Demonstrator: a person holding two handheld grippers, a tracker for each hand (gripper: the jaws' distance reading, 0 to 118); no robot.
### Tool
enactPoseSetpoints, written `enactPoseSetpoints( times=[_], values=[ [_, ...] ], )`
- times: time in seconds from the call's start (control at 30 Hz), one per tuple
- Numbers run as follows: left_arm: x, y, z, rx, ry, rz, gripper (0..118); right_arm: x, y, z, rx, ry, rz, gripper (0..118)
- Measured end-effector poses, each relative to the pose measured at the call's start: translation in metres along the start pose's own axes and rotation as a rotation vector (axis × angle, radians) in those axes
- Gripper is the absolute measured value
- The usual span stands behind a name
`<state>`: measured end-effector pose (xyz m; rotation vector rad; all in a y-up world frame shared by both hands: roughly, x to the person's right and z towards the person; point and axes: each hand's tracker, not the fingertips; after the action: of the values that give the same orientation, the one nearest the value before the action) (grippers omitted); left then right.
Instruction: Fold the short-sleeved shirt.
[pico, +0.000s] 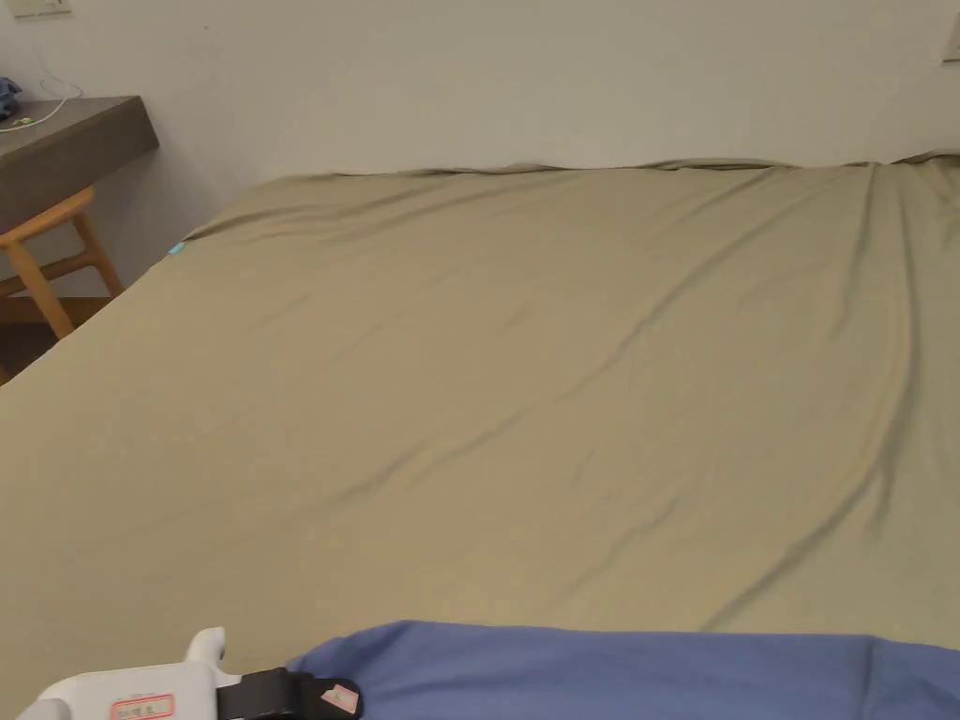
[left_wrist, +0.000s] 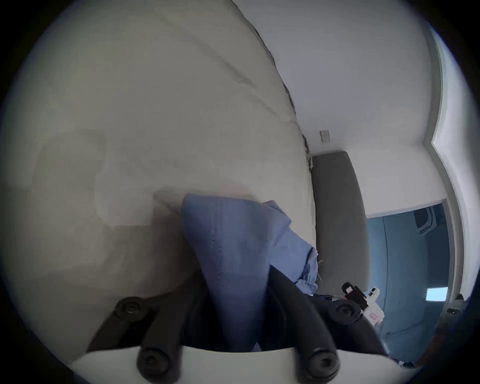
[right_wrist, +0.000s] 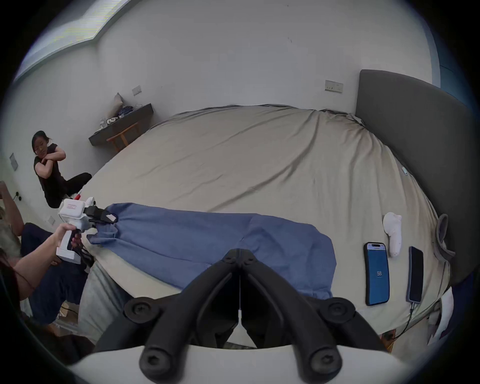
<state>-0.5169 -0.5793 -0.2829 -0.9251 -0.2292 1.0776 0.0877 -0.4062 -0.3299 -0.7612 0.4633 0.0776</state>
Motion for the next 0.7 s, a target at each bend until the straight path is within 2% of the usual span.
enactPoseSetpoints(
  times=[0.1,0.17,0.3,0.57,0.7],
  values=[
    [0.053,-0.008,0.014,0.031,0.08,-0.128,10,0.006,-0.003,0.005,0.009,-0.004,-0.005,3],
    [0.086,-0.008,0.015,0.023,0.096,-0.115,10,0.011,-0.005,0.007,0.016,-0.001,-0.016,3],
    [0.148,-0.01,-0.002,0.034,0.187,-0.19,10,0.018,-0.008,0.008,0.022,0.003,-0.022,3],
    [0.228,-0.044,-0.093,-0.064,0.015,-0.206,10,0.036,-0.011,0.012,0.023,0.007,-0.035,3],
    [0.234,-0.062,-0.152,-0.162,0.031,-0.16,10,0.043,-0.014,0.011,0.024,0.005,-0.042,3]
  ],
)
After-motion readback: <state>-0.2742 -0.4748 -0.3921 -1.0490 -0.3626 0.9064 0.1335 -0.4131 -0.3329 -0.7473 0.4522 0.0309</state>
